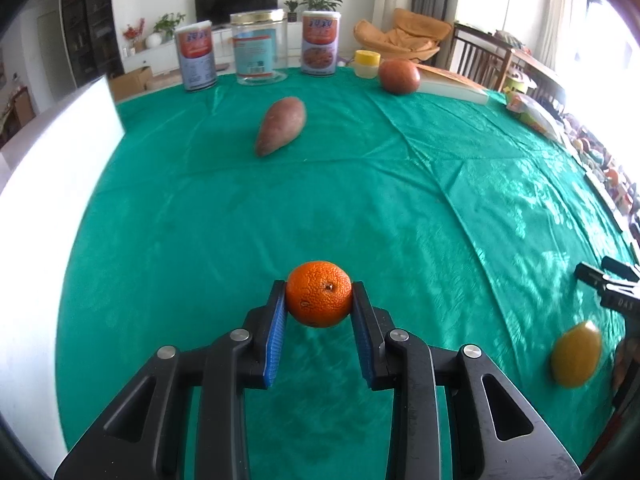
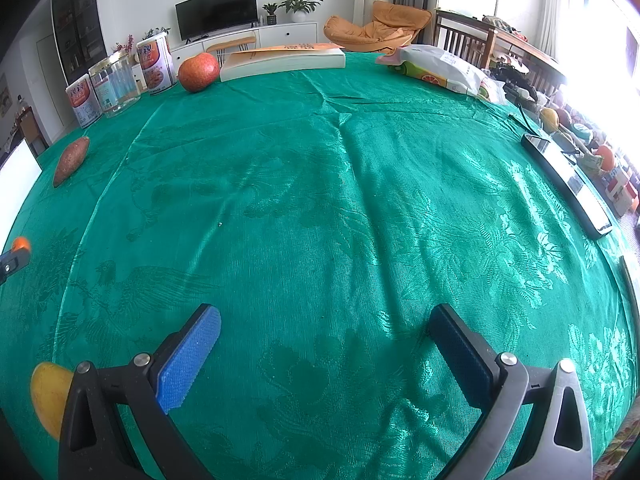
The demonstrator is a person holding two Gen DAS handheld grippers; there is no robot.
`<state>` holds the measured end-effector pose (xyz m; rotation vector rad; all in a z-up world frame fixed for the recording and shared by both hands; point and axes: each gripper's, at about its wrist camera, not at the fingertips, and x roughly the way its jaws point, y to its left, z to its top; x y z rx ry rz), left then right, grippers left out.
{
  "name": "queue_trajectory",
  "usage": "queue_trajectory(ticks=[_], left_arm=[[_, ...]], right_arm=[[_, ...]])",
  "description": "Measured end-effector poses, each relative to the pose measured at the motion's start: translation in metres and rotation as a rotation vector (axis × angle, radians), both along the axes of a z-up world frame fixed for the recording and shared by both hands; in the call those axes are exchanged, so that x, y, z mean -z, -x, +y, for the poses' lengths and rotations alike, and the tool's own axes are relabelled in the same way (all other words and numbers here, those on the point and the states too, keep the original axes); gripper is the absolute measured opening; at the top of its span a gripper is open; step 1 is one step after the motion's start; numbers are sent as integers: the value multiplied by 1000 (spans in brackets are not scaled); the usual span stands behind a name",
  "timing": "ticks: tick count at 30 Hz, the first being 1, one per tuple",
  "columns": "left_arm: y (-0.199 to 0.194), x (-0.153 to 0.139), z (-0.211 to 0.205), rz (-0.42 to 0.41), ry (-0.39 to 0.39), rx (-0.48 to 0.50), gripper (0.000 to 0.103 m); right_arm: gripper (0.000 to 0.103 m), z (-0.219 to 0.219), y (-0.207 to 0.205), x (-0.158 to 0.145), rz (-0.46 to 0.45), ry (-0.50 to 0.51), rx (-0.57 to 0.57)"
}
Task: Organize fruits
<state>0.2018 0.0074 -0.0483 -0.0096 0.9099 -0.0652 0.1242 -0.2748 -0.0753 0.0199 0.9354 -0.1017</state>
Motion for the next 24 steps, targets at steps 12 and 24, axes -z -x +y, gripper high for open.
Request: queue_trajectory(ticks=[12, 24], left_arm=[[21, 20, 50, 12, 5, -171, 95], [18, 23, 47, 26, -30, -184, 101]], right_arm=[[103, 93, -129, -119, 78, -67, -285], [103, 180, -357, -70, 168, -79, -92]])
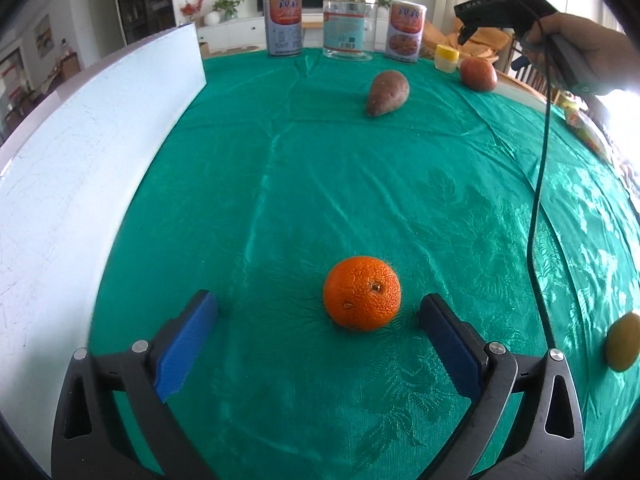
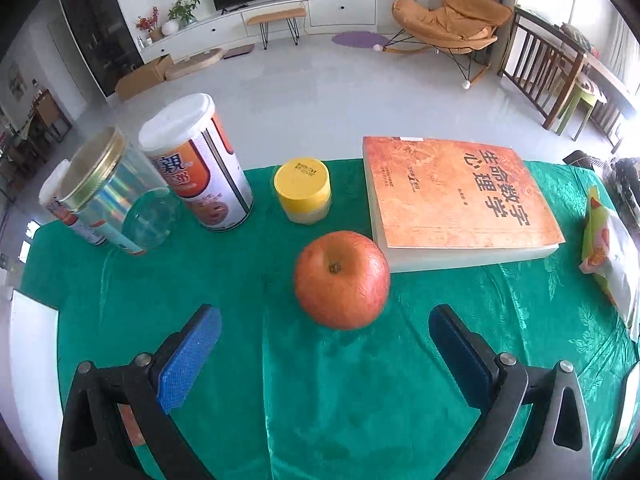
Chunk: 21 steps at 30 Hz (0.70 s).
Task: Organize fruits
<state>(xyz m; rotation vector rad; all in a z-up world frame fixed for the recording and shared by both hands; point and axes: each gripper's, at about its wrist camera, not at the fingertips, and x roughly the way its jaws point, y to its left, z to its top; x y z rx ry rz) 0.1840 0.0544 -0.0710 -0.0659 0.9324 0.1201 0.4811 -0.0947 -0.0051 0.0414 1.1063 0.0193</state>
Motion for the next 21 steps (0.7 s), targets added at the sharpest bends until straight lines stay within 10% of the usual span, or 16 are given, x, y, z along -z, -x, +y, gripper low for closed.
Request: queue_trajectory(ticks=[4, 8, 17, 20, 21], left_arm=[[0, 0, 0, 0, 0, 0, 101], [0, 0, 0, 0, -1, 0, 102], [0, 0, 0, 1, -4, 0, 102], [0, 0, 0, 1, -5, -1, 102], [-1, 0, 0, 1, -5, 0, 102]], right_arm=[[101, 7, -13, 22, 29, 27, 27], [63, -4, -13, 22, -11, 51, 43], [55, -41, 78, -2, 97, -142, -137], [9, -57, 137, -12, 133, -144, -229], [9, -63, 152, -9, 162, -117, -247]])
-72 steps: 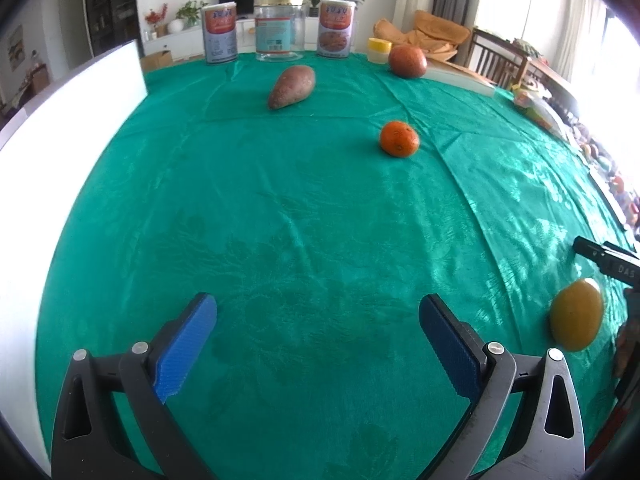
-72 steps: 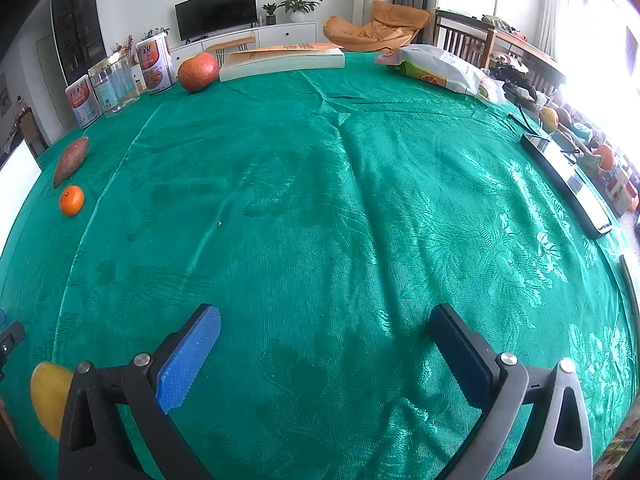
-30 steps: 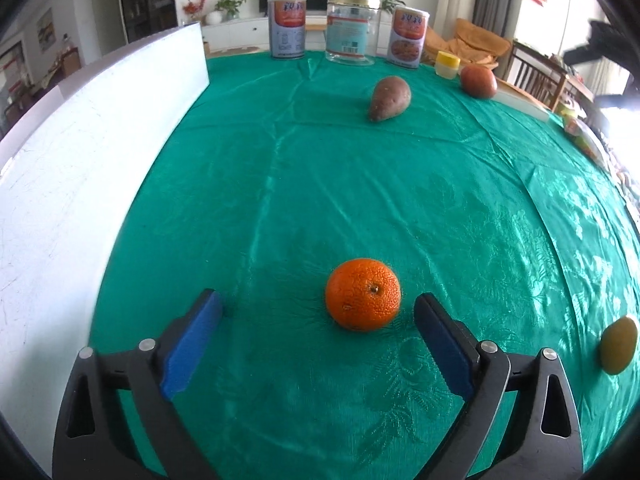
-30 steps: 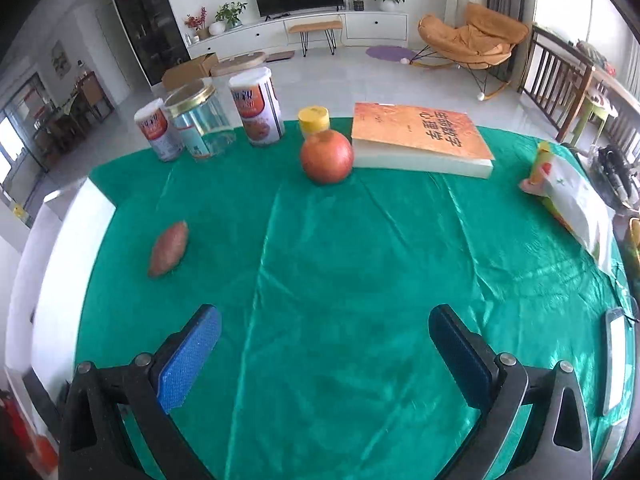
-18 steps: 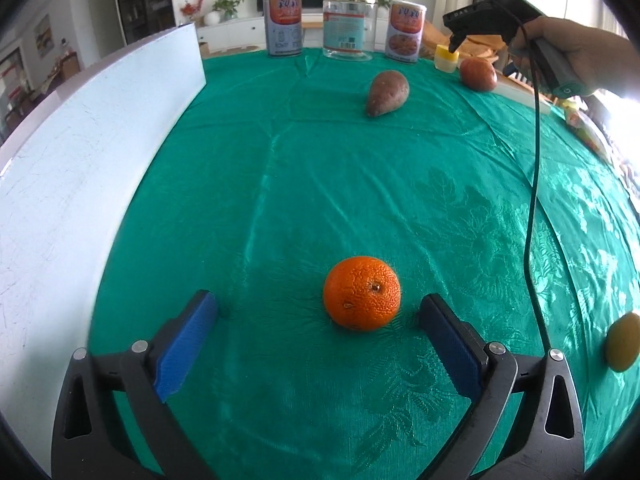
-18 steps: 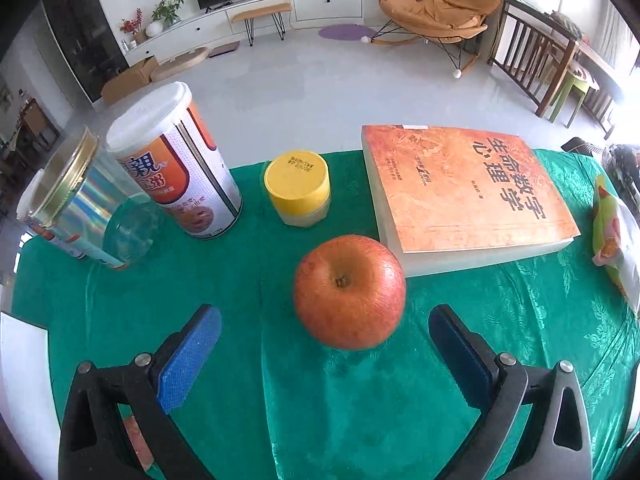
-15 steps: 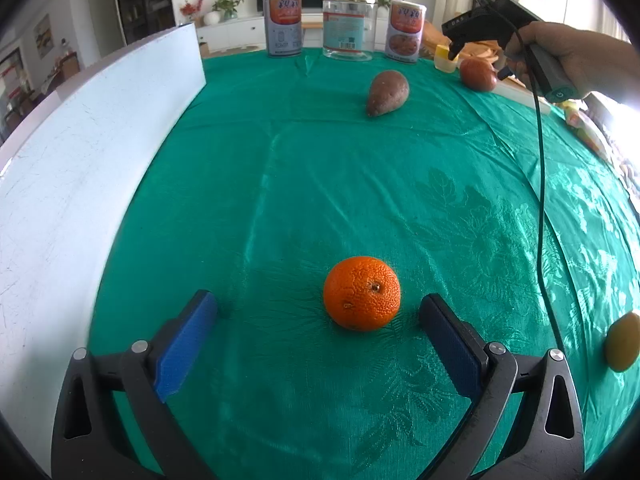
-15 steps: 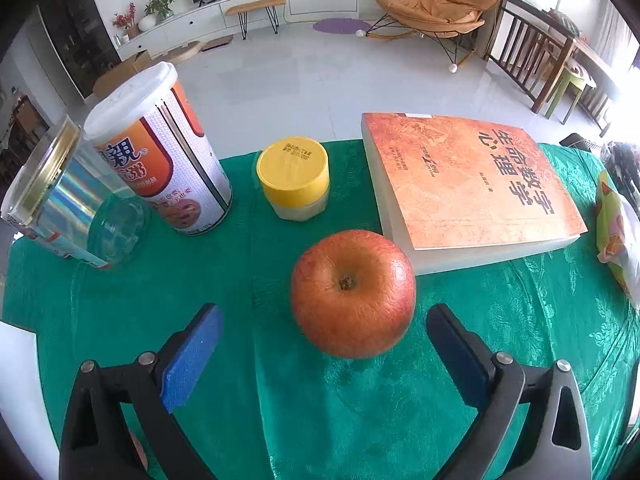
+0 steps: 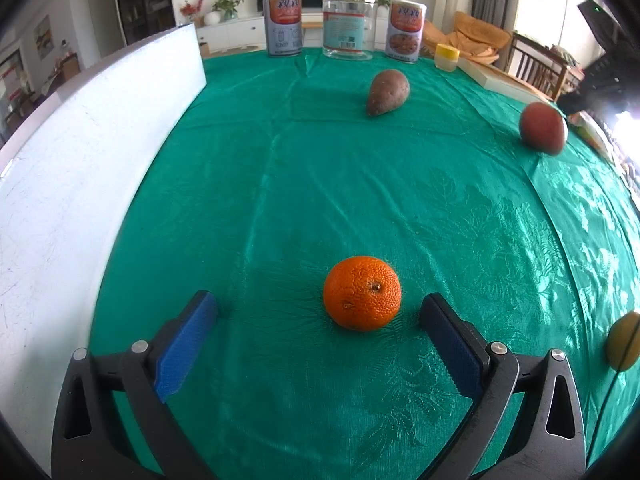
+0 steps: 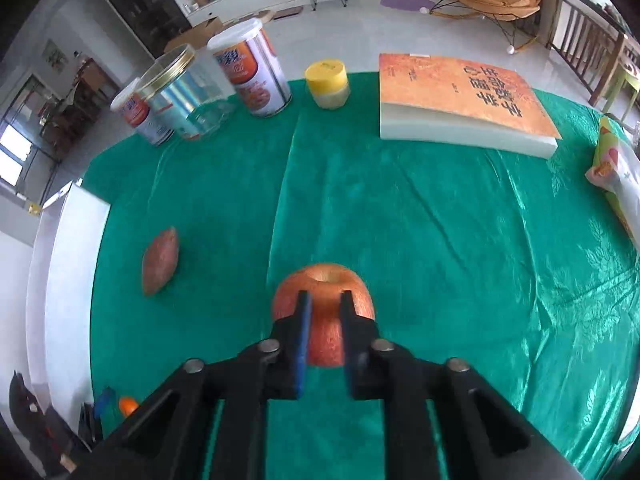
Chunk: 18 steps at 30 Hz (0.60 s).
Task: Organize fruits
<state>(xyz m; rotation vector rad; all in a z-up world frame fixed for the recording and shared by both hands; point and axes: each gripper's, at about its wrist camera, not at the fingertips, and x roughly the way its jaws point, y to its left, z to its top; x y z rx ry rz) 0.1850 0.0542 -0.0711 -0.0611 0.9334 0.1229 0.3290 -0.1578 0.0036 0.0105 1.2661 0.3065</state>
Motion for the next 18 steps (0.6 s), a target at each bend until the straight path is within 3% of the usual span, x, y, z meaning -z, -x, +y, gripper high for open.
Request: queue_trajectory(ticks=[6, 11, 13, 14, 17, 18], left_arm=[[0, 0, 0, 0, -2, 0, 102], [-1, 1, 0, 0, -2, 0, 102], [-1, 1, 0, 0, -2, 0, 102], [-1, 1, 0, 0, -2, 0, 102], [-1, 1, 0, 0, -2, 0, 102], [-1, 1, 0, 0, -2, 0, 102]], right_arm=[[10, -26, 53, 20, -5, -19, -30], [11, -18, 61, 16, -71, -53, -44], [16, -11, 58, 12, -89, -68, -44], [25, -8, 56, 11, -91, -74, -43], [64, 9, 54, 13, -77, -88, -74], [66, 16, 54, 16, -72, -81, -92]])
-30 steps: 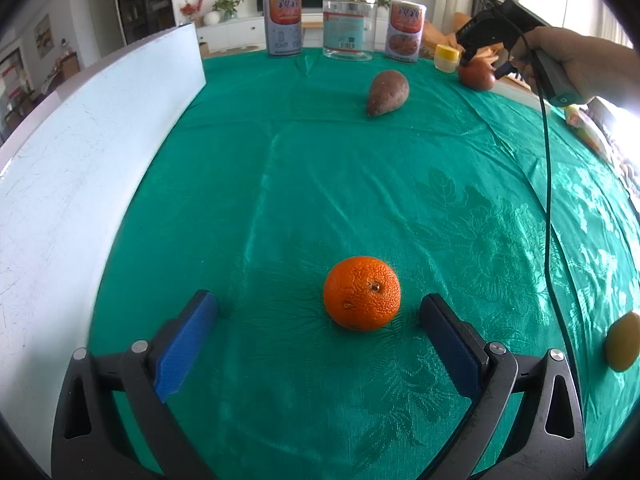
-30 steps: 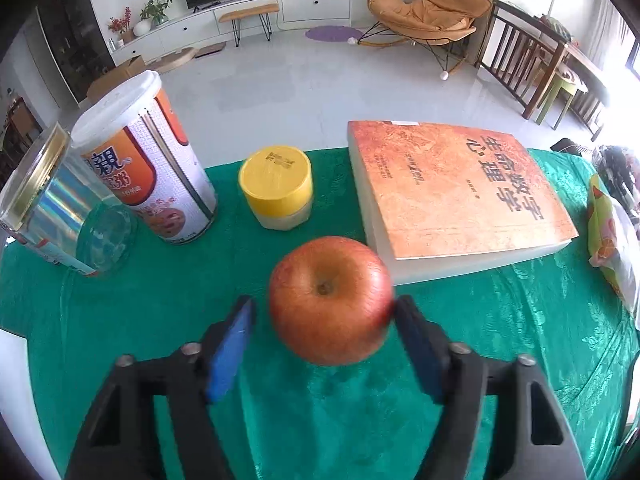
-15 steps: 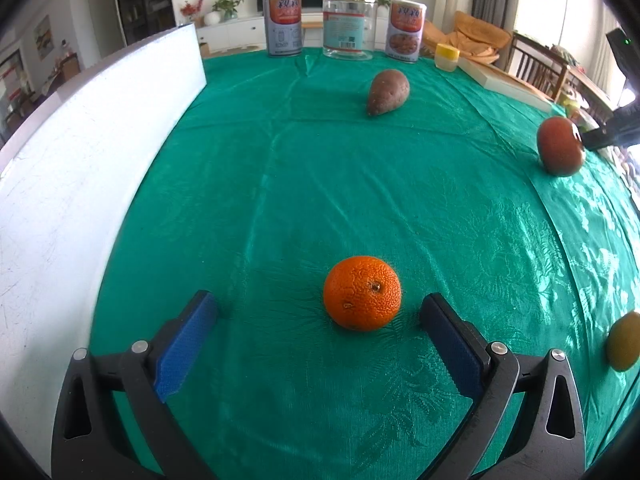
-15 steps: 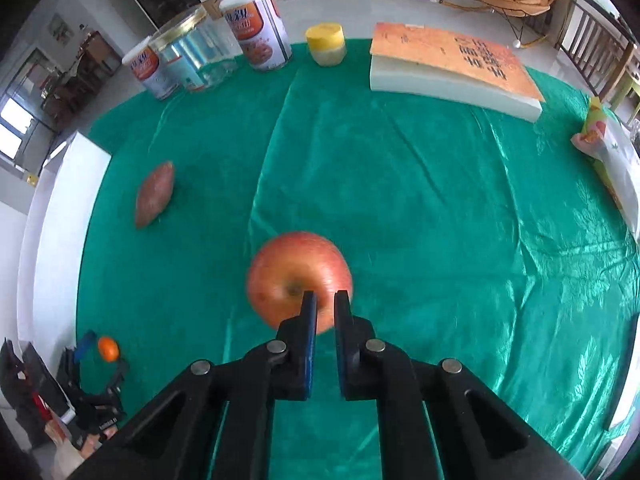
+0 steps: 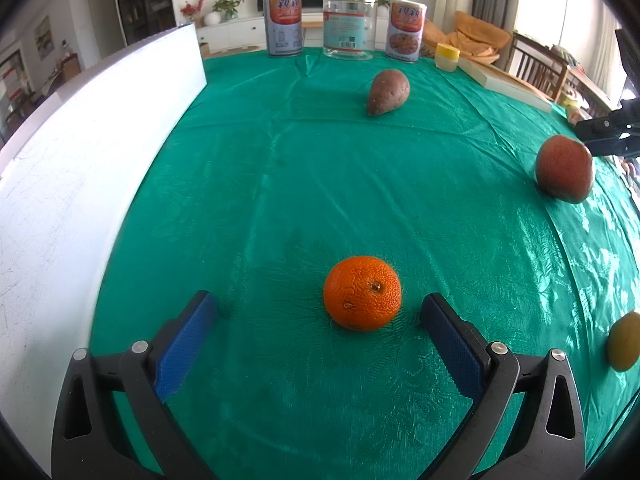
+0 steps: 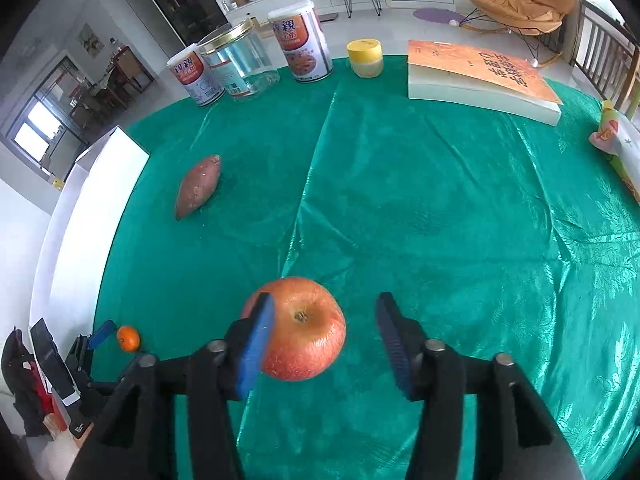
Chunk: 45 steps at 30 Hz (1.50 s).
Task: Organize fruits
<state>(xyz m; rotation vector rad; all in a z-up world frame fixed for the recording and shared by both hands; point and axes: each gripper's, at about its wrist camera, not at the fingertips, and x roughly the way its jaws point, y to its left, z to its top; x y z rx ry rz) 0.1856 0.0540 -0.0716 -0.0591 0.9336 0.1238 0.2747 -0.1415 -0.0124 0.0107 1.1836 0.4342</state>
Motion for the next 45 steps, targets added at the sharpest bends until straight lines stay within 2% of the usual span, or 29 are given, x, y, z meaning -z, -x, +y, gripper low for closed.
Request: queue_trajectory(ticks=[5, 11, 13, 14, 15, 17, 18, 19, 22, 26, 30, 32, 34, 35, 36, 37, 41, 45], left_arm=[[0, 0, 0, 0, 0, 0, 102], [0, 0, 0, 0, 0, 0, 102], [0, 0, 0, 0, 0, 0, 102], [0, 0, 0, 0, 0, 0, 102], [0, 0, 0, 0, 0, 0, 102], [0, 0, 0, 0, 0, 0, 102], [0, 0, 0, 0, 0, 0, 102], [0, 0, 0, 0, 0, 0, 102], [0, 0, 0, 0, 0, 0, 102], [0, 0, 0, 0, 0, 0, 102], [0, 0, 0, 0, 0, 0, 102], [0, 0, 0, 0, 0, 0, 102], [0, 0, 0, 0, 0, 0, 102], [0, 0, 0, 0, 0, 0, 102], [0, 0, 0, 0, 0, 0, 102], [0, 0, 0, 1, 0, 0, 102], [0, 0, 0, 0, 0, 0, 102], [0, 0, 0, 0, 0, 0, 102]], right_arm=[[66, 33, 8, 13, 17, 24, -79], [66, 58, 19, 20, 23, 123, -127], [74, 61, 23, 22, 37, 159, -131], [86, 63, 24, 25, 44, 190, -133], [92, 64, 25, 30, 57, 223, -135], [92, 63, 25, 40, 82, 247, -128], [83, 60, 25, 46, 102, 236, -119], [68, 58, 25, 53, 137, 212, -115], [68, 49, 27, 53, 122, 190, -87], [68, 16, 39, 34, 98, 178, -72], [69, -27, 58, 24, 97, 234, -40], [69, -45, 66, 29, 80, 253, -22], [70, -60, 72, 37, 54, 206, 7], [77, -67, 75, 39, 27, 158, 26], [94, -74, 81, 38, -7, 124, 50], [101, -79, 88, 36, -49, 103, 75], [103, -105, 134, 34, -168, 41, 157], [103, -105, 166, 51, -216, 114, 182]])
